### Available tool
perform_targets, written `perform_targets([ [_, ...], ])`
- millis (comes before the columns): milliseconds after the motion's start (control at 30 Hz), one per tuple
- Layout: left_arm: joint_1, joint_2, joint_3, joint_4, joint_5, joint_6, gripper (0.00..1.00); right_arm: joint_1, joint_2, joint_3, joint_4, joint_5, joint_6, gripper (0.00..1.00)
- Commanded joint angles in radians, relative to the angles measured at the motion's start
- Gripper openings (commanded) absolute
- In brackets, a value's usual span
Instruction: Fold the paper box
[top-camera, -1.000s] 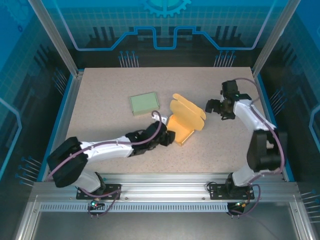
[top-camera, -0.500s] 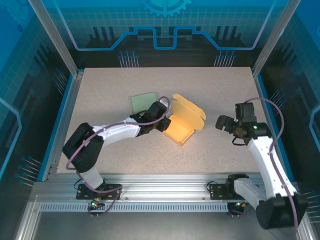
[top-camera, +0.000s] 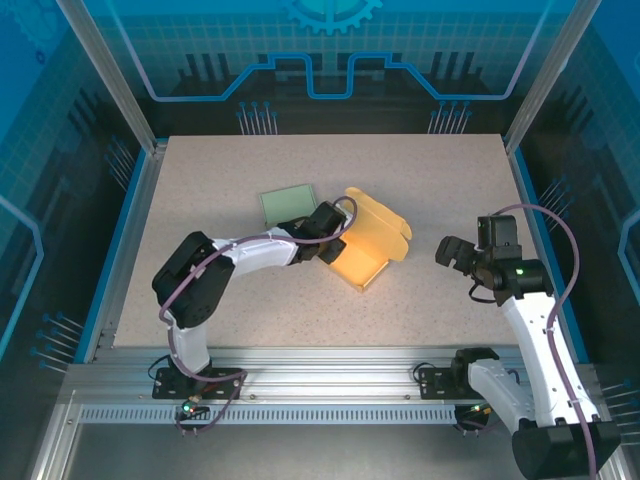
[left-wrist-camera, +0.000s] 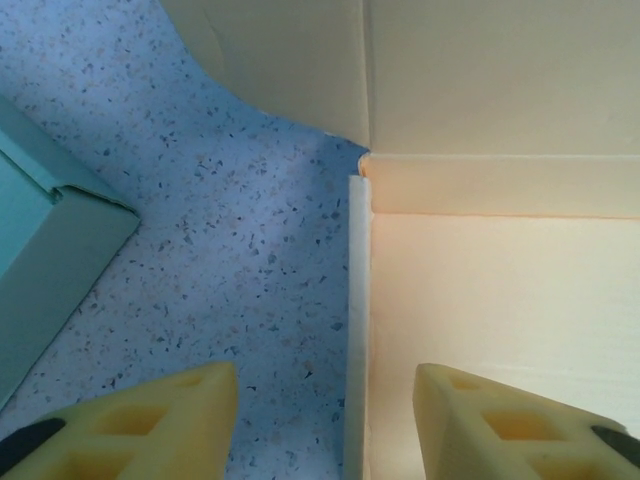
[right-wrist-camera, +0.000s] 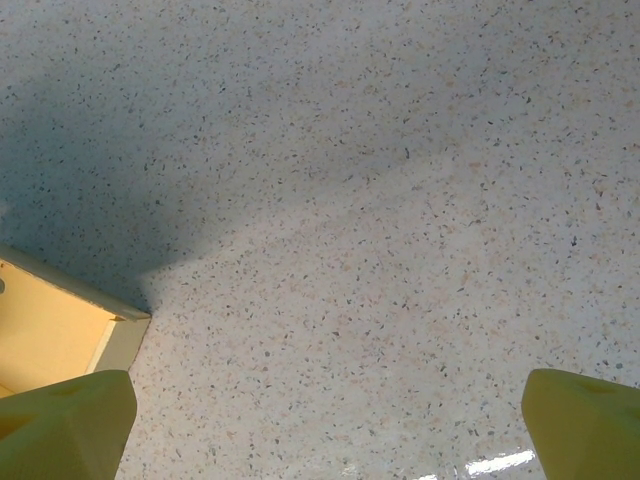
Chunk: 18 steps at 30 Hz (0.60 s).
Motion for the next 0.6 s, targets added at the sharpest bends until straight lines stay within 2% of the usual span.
perform_targets([
  [0, -0.004, 0.031, 0.03, -0.027, -0.018, 0.034, 0.48, -0.005, -0.005, -0.011, -0.013, -0.01, 0.006, 1.0],
  [167, -0.016, 0.059, 0.04, -0.039, -0.064, 0.054, 0.45, -0.006, -0.003, -0.011, -0.007, -0.02, 0.008, 1.0],
  [367, -0.037, 0.101, 0.055, -0.062, -0.135, 0.069, 0.21, -0.006, -0.001, -0.01, -0.006, -0.028, 0.006, 1.0],
  [567, -0.063, 0.13, 0.055, -0.065, -0.243, 0.051, 0.1, -0.006, 0.001, -0.011, -0.004, -0.034, 0.001, 1.0],
])
